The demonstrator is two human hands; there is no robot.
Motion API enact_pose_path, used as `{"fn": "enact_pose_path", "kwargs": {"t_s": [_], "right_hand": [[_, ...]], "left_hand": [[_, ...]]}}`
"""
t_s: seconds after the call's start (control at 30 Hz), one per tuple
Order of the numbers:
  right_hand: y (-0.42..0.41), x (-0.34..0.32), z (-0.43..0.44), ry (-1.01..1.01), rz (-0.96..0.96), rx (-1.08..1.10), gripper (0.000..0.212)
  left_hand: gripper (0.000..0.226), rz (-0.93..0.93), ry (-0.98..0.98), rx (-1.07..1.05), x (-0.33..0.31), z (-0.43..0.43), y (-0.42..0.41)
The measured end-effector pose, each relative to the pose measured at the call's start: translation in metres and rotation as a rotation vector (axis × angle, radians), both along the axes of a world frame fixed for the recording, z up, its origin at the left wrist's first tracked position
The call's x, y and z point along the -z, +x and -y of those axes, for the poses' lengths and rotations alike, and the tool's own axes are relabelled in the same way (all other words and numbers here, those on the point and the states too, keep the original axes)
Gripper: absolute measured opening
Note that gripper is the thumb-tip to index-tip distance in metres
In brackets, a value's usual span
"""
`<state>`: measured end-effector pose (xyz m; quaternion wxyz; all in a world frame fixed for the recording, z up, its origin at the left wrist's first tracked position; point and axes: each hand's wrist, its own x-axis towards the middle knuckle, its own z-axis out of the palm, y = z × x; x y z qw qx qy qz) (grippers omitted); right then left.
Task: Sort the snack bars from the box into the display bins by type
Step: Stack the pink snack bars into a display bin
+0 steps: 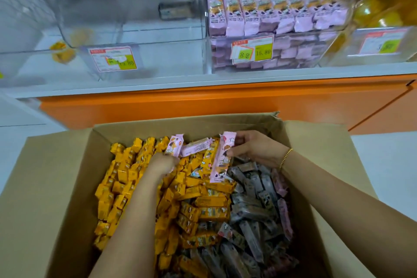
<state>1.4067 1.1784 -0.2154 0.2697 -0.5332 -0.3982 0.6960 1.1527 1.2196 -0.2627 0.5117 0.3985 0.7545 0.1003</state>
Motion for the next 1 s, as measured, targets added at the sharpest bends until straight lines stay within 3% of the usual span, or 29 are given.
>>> {"fn": "enact_pose_path", "kwargs": {"t_s": [0.1, 0.2, 0.33, 0.47, 0.6, 0.77, 0.87, 0.97, 1.0], "right_hand": [[-0.004, -0.018, -0.003, 0.01, -0.091, -0.024, 0.033], [-0.01, -0.042, -0.002, 0.052, -0.126, -0.051, 0.021], [-0.019, -0.078, 0.002, 0.143, -0.097, -0.099, 0.017], [-0.032, -0.115, 0.009, 0.223, -0.056, -0.14, 0.019], [-0.049, -0.143, 0.018, 0.235, -0.071, -0.096, 0.012], [-0.072, -0.154, 0.017, 0.533, 0.236, 0.187, 0.022], [-0.082, -0.173, 0.023, 0.74, 0.304, 0.143, 0.018], [-0.08, -0.192, 0.027, 0.887, 0.647, -0.174, 0.068], [-0.078, -0.198, 0.028, 0.91, 0.711, -0.19, 0.077]], "left_hand": [[0.014, 0.262, 0.14, -0.141, -0.028, 0.025, 0.007], [0.048, 0.313, 0.208, -0.162, -0.054, 0.048, 0.013], [0.028, 0.591, 0.259, -0.283, -0.092, 0.083, 0.019], [0.01, 0.806, 0.307, -0.191, -0.122, 0.108, 0.021], [0.032, 0.871, 0.388, -0.185, -0.145, 0.118, 0.022], [0.039, 0.931, 0.504, -0.279, -0.17, 0.114, 0.025], [0.04, 0.997, 0.555, -0.338, -0.187, 0.101, 0.03], [0.032, 1.025, 0.611, -0.363, -0.206, 0.085, 0.034], [0.028, 1.025, 0.623, -0.349, -0.212, 0.08, 0.038]]}}
